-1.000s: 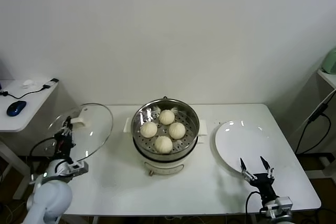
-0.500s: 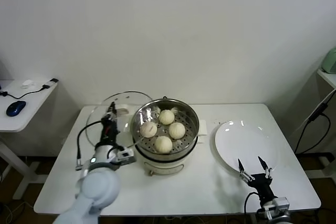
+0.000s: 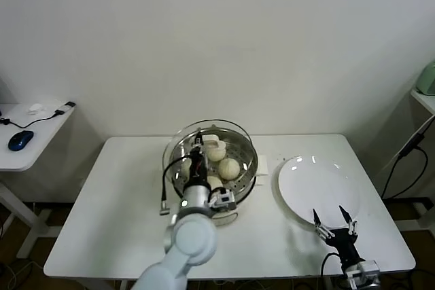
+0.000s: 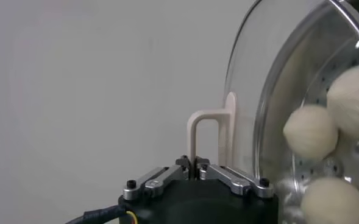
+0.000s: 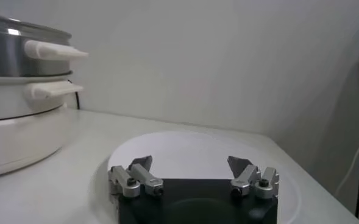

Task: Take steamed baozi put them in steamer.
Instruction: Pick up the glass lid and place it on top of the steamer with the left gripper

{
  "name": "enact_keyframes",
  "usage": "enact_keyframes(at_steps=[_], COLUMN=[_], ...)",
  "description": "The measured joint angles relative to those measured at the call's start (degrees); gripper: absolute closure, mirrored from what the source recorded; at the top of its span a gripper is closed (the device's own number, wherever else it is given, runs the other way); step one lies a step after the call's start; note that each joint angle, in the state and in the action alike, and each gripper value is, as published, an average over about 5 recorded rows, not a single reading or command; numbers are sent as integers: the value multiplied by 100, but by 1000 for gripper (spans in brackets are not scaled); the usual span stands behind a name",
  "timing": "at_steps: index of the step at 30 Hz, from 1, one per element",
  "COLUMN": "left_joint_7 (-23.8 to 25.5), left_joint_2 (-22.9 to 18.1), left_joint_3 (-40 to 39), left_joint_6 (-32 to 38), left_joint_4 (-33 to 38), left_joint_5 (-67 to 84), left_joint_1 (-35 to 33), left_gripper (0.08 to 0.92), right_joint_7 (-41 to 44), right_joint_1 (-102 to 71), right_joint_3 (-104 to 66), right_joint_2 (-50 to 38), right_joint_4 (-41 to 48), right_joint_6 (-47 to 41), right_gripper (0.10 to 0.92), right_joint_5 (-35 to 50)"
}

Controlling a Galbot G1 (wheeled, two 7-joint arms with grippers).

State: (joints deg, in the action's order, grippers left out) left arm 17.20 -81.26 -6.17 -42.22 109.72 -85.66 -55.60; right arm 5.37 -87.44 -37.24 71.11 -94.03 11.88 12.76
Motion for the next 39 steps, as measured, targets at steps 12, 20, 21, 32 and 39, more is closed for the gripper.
enact_keyframes(at_steps=[12, 20, 21, 32, 39], left_joint_7=[60, -24, -36, -124, -227], left_joint_2=[-442, -529, -530, -489, -472], left_joint_3=[-185, -107, -92, 0, 46], left_joint_6=[2, 3, 3, 4, 9], left_joint_4=[-632, -868, -882, -951, -1025], left_joint_5=[-460, -512, -515, -527, -543], left_joint_1=[98, 128, 127, 31, 16], left_gripper=[862, 862, 862, 862, 862], right_joint_7=[-99, -133, -134, -134, -150], right_joint_1=[37, 37, 38, 59, 74], right_joint_3=[-21, -24, -25, -28, -27], right_joint_2=[89, 106, 109, 119, 133], right_joint_4=[138, 201, 206, 303, 364], right_joint_6=[216, 332, 344, 469, 610], right_gripper=[203, 203, 203, 203, 203], right_joint_5=[-34, -36, -36, -65, -121])
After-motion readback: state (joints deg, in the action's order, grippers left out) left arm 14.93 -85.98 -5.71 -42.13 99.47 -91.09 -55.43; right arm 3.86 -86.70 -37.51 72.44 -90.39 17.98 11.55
